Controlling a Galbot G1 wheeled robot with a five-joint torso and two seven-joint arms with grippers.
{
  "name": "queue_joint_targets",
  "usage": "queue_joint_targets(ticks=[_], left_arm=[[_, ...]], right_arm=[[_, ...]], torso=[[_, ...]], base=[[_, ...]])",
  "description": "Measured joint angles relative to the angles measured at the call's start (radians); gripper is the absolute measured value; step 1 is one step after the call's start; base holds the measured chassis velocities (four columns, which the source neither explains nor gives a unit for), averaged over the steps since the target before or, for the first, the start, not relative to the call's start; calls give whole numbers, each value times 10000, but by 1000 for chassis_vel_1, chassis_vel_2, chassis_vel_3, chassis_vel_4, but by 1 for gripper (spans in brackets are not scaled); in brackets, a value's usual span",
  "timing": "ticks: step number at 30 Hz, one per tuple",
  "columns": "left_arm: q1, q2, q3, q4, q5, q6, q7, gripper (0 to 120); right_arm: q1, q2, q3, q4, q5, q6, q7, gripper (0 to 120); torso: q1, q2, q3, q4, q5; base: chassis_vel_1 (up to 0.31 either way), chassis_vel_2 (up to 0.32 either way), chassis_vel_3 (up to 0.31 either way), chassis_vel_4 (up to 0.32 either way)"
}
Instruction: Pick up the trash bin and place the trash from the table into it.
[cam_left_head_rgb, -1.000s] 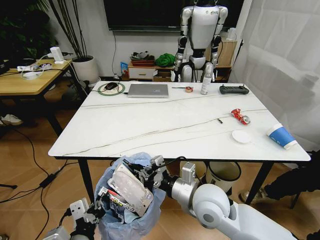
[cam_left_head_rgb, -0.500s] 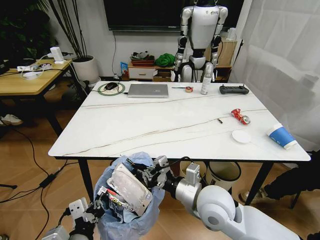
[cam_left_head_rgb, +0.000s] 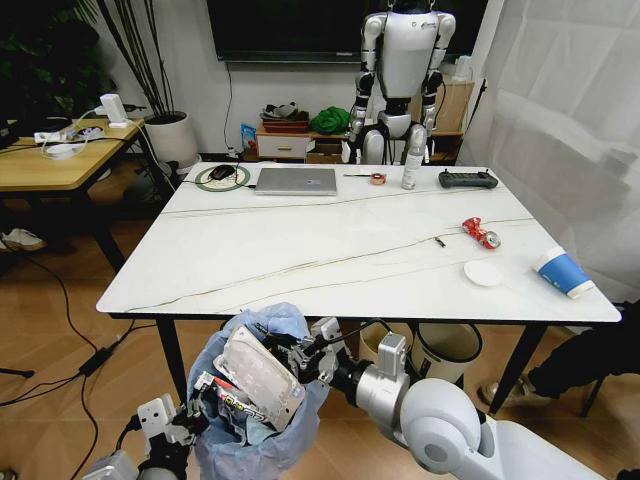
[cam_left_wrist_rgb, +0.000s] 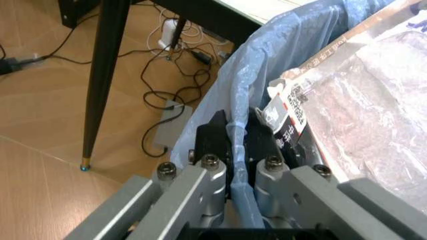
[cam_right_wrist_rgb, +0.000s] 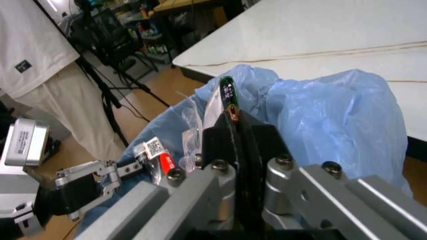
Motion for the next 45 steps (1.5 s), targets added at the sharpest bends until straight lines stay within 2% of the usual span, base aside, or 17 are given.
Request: queue_joint_targets(ticks=[8,10,16,17,21,22,26,28,31,32,34,37,39,43,45], left_arm=[[-3,-1,23,-16,11,0,-2,0],[-3,-2,24,-16,14,0,-2,0],[-4,21,80,-16,33,-1,-3,0],[-4,21,80,-16,33,-1,-3,0],[-12,69,124,-15,41,-2,-3,0],[-19,109,125,-15,40,-4,-3,0],[-33,223,105,12,9,-20,-2,0],[-51,306,105,42,-2,-31,7,0],[-142,474,116,146,-5,-57,44,0],[-142,474,116,146,-5,-57,44,0],[-192,557,144,195,-9,-68,58,0],[-241,706,237,283,-13,-99,99,0],[-244,725,249,294,-13,-103,104,0],[-395,959,382,509,15,-151,194,0],[-407,981,404,531,10,-152,199,0]], right_arm=[[-228,-95,198,150,-62,-32,-3,36],[-254,-96,254,186,-66,-37,-3,39],[-165,165,1241,476,-10,-188,263,65],[-165,165,1241,476,-10,-188,263,65],[-16,288,1778,528,8,-259,609,78],[4,314,1949,526,-16,-205,1008,86],[-122,333,2544,301,-83,64,2020,97],[-356,293,3054,1,-176,706,2209,100],[-1090,223,4402,-603,-351,1692,1398,100],[-1090,223,4402,-603,-351,1692,1398,100],[-1571,227,5179,-885,-525,2112,977,100],[-2620,297,6510,-1072,-851,2309,570,100],[-2731,308,6625,-1076,-892,2314,540,100],[-4519,748,8200,-843,-1617,2475,-53,100],[-4712,825,8342,-796,-1783,2513,-184,100]], torso=[[0,0,0,1,0],[0,0,0,1,0],[0,0,0,1,0],[0,0,0,1,0],[0,0,0,1,0],[1,0,0,1,0],[2,0,0,1,0],[2,0,0,1,1],[2,0,0,1,1],[2,0,0,1,1],[2,0,0,0,2],[2,0,0,-1,1],[1,0,0,-2,0],[1,0,-1,-1,-1],[1,0,-1,0,-1]], base=[[0,0,0,0],[0,0,0,0],[0,0,0,0],[0,0,0,0],[0,0,0,0],[0,0,0,0],[0,0,0,0],[0,0,0,0],[0,0,0,0],[0,0,0,0],[0,0,0,0],[0,0,0,0],[0,0,0,0],[0,0,0,0],[0,0,0,0]])
